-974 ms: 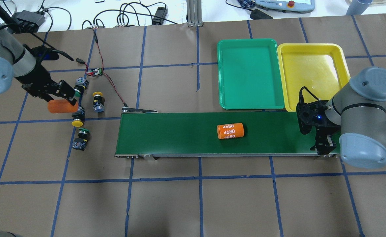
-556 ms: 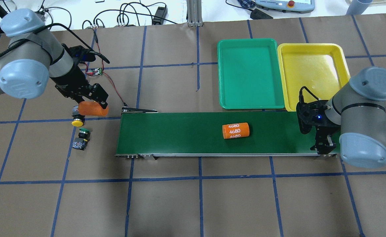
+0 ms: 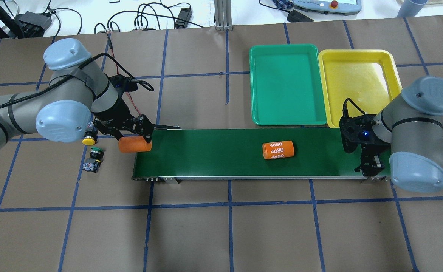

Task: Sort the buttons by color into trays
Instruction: 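Carry the second cylinder to the belt and lower it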

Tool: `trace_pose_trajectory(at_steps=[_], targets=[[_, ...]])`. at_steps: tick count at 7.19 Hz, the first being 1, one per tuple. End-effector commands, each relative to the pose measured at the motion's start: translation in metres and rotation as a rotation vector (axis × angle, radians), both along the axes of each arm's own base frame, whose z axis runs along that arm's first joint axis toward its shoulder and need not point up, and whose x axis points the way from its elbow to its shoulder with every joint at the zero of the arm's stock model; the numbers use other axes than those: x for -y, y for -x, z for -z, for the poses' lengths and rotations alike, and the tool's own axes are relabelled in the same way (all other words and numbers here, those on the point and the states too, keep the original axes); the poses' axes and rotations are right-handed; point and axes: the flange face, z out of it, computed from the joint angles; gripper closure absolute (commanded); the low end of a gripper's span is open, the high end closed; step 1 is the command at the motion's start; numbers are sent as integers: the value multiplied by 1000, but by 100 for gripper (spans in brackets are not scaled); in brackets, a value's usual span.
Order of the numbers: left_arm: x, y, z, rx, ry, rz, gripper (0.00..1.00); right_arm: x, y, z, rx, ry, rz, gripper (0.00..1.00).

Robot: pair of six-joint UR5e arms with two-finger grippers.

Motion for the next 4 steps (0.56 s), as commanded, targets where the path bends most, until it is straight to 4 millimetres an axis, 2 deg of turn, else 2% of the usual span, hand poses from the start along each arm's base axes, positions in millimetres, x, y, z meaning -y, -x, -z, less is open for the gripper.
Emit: trace_pose_trajectory(at_steps=[1, 2, 3, 4], targets=[[-5, 29, 7, 12, 5, -52, 100, 0, 0, 0, 2, 1, 0, 0], [-6, 34, 9, 12, 4, -56, 100, 0, 0, 0, 2, 1, 0, 0], [-6, 35, 9, 9, 6, -41, 76, 0, 0, 0, 2, 1, 0, 0], [-7, 35, 10, 9, 3, -41, 14, 1, 0, -1, 2, 3, -3, 0]])
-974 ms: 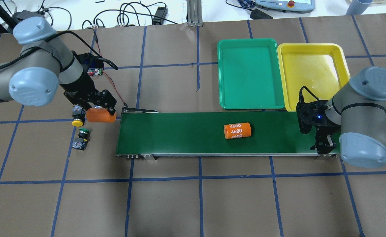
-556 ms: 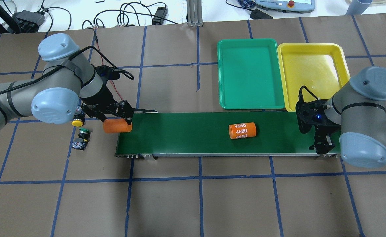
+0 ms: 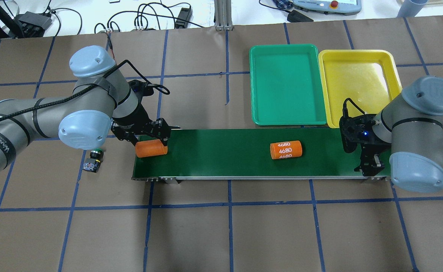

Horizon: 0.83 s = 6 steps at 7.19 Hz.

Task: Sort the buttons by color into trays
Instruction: 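Open the left gripper and withdraw it toward the push buttons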

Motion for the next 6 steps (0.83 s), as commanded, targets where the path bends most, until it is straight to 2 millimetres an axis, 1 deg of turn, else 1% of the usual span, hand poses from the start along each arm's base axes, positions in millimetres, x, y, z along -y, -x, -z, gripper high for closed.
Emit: trace_pose_trajectory(at_steps=[1, 4, 5, 6], targets=[[1, 2, 1, -3, 2, 5, 0, 0, 0, -1, -1, 3, -2, 0], [-6, 9, -21, -55, 9, -22, 0, 0, 0, 0, 0, 0, -2, 0], [-10, 8, -42, -51, 30, -24, 0, 0, 0, 0, 0, 0, -2, 0], [-4, -5, -77, -33, 48, -40, 0, 0, 0, 0, 0, 0, -2, 0]])
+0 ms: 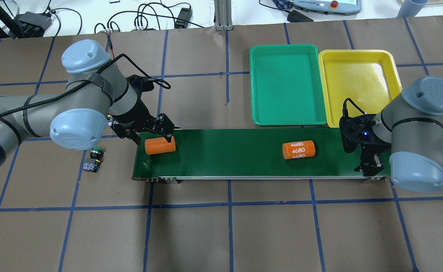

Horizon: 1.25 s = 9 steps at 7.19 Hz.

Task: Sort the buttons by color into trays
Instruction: 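Open the left gripper and withdraw it toward the push buttons, then close right gripper on first cylinder while left gripper hovers over buttons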

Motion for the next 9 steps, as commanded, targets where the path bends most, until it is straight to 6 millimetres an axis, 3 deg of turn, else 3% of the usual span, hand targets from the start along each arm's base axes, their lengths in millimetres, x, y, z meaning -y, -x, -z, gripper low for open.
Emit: trace_pose_trajectory(at_steps=[1, 2, 4, 5, 7, 9], targets=[[24, -36, -62, 84, 37, -27, 0, 0, 0, 1, 2, -1, 0, 0], [45, -71, -70, 124, 65, -51, 0, -1, 0, 0, 1, 0, 0, 0], [64, -125, -41, 127, 78, -75, 0, 0, 0, 1, 2, -1, 0, 0], [70, -140, -23, 124, 52, -106, 0, 0, 0, 1, 2, -1, 0, 0], [82, -163, -6, 127, 44, -170, 0, 0, 0, 1, 2, -1, 0, 0], [97, -173, 22, 137, 87, -188, 0, 0, 0, 1, 2, -1, 0, 0]])
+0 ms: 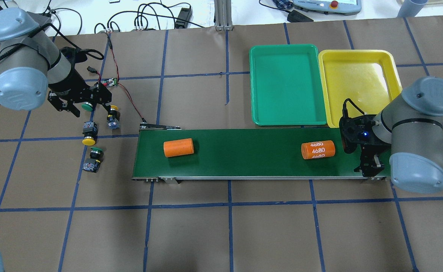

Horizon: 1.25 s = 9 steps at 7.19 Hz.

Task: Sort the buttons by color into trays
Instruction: 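Close right gripper on first cylinder while left gripper hovers over buttons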

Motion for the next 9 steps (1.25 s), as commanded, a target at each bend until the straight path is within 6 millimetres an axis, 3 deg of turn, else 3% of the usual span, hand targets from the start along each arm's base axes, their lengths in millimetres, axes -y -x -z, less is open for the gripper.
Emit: trace_pose_trajectory(at_steps=[1, 5, 7, 8, 9], targets=[[11, -7, 34, -2, 1, -14, 0, 0, 0, 0, 1, 0, 0, 0], [37, -15, 91, 8, 25, -48, 0, 2, 0, -1, 2, 2, -2, 0], [36, -14, 120, 0, 2, -80, 0, 2, 0, -1, 2, 4, -2, 0], [36, -9, 126, -6, -2, -78, 4, 2, 0, -1, 3, 4, -2, 0], [36, -8, 125, -8, -4, -97, 77, 2, 0, -1, 3, 4, -2, 0]])
